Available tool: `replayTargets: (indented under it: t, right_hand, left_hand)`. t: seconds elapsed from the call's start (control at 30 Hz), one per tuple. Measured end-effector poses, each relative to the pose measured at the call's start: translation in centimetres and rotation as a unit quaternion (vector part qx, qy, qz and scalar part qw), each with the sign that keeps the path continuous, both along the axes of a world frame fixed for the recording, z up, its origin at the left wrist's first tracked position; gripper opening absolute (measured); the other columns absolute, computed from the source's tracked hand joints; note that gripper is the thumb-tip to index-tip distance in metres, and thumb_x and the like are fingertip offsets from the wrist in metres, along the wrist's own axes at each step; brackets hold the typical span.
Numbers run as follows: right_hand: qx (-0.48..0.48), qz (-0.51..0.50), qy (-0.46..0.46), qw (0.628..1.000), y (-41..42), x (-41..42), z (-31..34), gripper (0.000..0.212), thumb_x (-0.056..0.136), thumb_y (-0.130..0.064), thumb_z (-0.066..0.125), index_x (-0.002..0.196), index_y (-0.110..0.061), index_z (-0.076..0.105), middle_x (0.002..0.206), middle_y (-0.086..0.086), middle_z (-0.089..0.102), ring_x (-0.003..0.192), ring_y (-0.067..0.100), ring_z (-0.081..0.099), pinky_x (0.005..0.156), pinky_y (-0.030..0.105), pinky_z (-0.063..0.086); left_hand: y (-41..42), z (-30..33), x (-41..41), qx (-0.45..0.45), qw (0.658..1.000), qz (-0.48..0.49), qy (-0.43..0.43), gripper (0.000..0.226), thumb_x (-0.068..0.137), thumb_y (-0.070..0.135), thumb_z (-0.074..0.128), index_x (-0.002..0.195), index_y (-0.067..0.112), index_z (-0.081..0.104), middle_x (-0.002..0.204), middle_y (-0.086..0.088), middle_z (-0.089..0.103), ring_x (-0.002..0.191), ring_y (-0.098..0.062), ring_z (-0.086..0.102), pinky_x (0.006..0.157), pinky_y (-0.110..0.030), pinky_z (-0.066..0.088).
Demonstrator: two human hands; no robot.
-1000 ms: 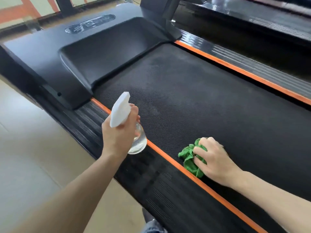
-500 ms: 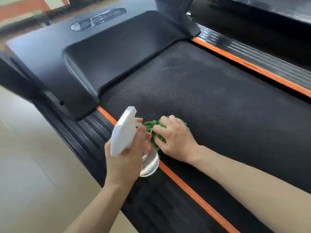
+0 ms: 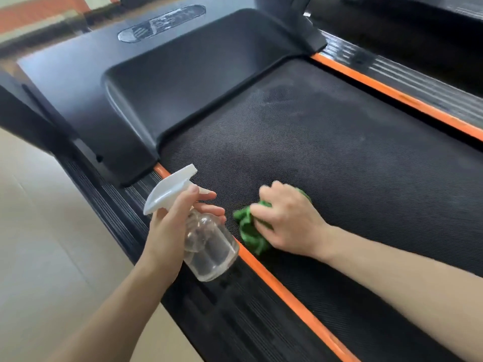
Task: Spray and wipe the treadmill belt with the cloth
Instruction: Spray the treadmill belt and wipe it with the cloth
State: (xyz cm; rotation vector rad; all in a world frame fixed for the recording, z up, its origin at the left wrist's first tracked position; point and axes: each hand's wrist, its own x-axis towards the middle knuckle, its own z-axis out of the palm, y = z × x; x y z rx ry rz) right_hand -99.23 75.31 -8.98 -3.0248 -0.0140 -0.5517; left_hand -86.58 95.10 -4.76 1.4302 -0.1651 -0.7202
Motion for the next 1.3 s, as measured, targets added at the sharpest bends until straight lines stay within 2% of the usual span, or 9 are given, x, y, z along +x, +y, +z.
replayTargets:
  t: [0.13, 0.23, 0.33, 0.53, 0.77, 0.93, 1.03, 1.17, 1.3]
  right_hand:
    - [0.046, -0.138, -0.049, 0.988, 0.2, 10.3, -0.7, 0.019, 0.087, -0.034, 0.060, 0.084, -0.015, 0.063, 0.087, 0.011, 0.057, 0.077, 0.033, 0.052, 0.065, 0.042, 0.046]
    - [0.049, -0.151, -0.034, 0.987, 0.8, 12.7, -0.2, 0.019, 0.086, -0.034, 0.063, 0.084, -0.014, 0.063, 0.087, 0.011, 0.058, 0.078, 0.034, 0.053, 0.068, 0.044, 0.049]
    - [0.051, -0.073, -0.010, 0.996, 2.4, 7.7, 0.1, 0.019, 0.086, -0.034, 0.059, 0.085, -0.015, 0.062, 0.090, 0.009, 0.055, 0.079, 0.031, 0.050, 0.066, 0.042, 0.046]
    - [0.024, 0.056, 0.090, 0.994, 2.1, -8.9, 1.4, 0.021, 0.094, -0.033, 0.056, 0.079, -0.019, 0.050, 0.088, 0.002, 0.049, 0.077, 0.023, 0.043, 0.067, 0.039, 0.041]
    - [-0.052, 0.230, 0.077, 0.969, -0.6, -4.9, 1.4, 0.020, 0.093, -0.027, 0.055, 0.076, -0.018, 0.049, 0.082, 0.004, 0.050, 0.072, 0.024, 0.043, 0.063, 0.038, 0.038]
    - [-0.078, 0.252, 0.068, 0.962, -1.9, -0.9, 1.3, 0.019, 0.097, -0.029, 0.051, 0.083, -0.018, 0.056, 0.089, 0.006, 0.053, 0.077, 0.026, 0.045, 0.066, 0.039, 0.038]
    - [-0.082, 0.126, 0.020, 0.988, -4.1, 3.8, 0.1, 0.020, 0.096, -0.029, 0.053, 0.083, -0.015, 0.059, 0.088, 0.010, 0.054, 0.077, 0.028, 0.047, 0.065, 0.039, 0.040]
    - [0.038, -0.231, -0.031, 0.972, -5.3, 10.2, -0.7, 0.022, 0.090, -0.032, 0.058, 0.085, -0.012, 0.064, 0.088, 0.012, 0.057, 0.079, 0.035, 0.053, 0.067, 0.039, 0.045]
    - [0.069, -0.217, -0.044, 0.973, -3.0, 5.9, -0.9, 0.025, 0.089, -0.034, 0.051, 0.083, -0.013, 0.062, 0.085, 0.008, 0.054, 0.077, 0.031, 0.050, 0.066, 0.041, 0.047]
  left_hand:
    - [-0.1, -0.2, 0.1, -0.003, 1.000, 0.000, -0.010, 0.053, 0.091, 0.045, 0.061, 0.102, -0.005, 0.075, 0.086, -0.029, 0.078, 0.085, -0.047, 0.077, 0.083, -0.043, 0.064]
    - [-0.1, -0.2, 0.1, -0.006, 1.000, 0.000, -0.006, 0.055, 0.090, 0.045, 0.062, 0.103, -0.007, 0.075, 0.086, -0.029, 0.078, 0.083, -0.041, 0.078, 0.082, -0.041, 0.065]
    - [-0.1, -0.1, 0.0, -0.009, 1.000, 0.008, 0.002, 0.056, 0.089, 0.044, 0.064, 0.106, -0.009, 0.074, 0.091, -0.029, 0.078, 0.086, -0.038, 0.079, 0.086, -0.047, 0.066]
    - [-0.1, 0.3, -0.4, -0.012, 1.000, 0.009, 0.009, 0.051, 0.088, 0.043, 0.065, 0.094, -0.006, 0.075, 0.083, -0.027, 0.078, 0.077, -0.035, 0.078, 0.078, -0.041, 0.063]
    - [-0.5, 0.1, -0.7, -0.007, 1.000, 0.013, 0.002, 0.046, 0.088, 0.043, 0.066, 0.090, -0.002, 0.077, 0.082, -0.028, 0.078, 0.079, -0.038, 0.077, 0.086, -0.047, 0.063]
    - [-0.4, -0.1, -0.6, 0.001, 1.000, -0.002, -0.023, 0.052, 0.091, 0.044, 0.063, 0.097, -0.006, 0.075, 0.084, -0.027, 0.078, 0.083, -0.040, 0.078, 0.087, -0.047, 0.062]
    - [-0.4, -0.4, -0.3, 0.009, 1.000, -0.002, -0.021, 0.049, 0.090, 0.046, 0.064, 0.094, -0.001, 0.077, 0.085, -0.028, 0.078, 0.086, -0.043, 0.076, 0.094, -0.052, 0.060]
    - [-0.5, -0.3, -0.3, 0.055, 0.998, -0.020, 0.001, 0.047, 0.088, 0.053, 0.065, 0.091, 0.008, 0.081, 0.091, -0.024, 0.080, 0.092, -0.041, 0.078, 0.097, -0.055, 0.059]
    - [-1.8, 1.4, 0.1, 0.091, 0.994, -0.055, 0.021, 0.038, 0.095, 0.044, 0.074, 0.109, 0.009, 0.077, 0.097, -0.018, 0.081, 0.086, -0.038, 0.076, 0.088, -0.047, 0.062]
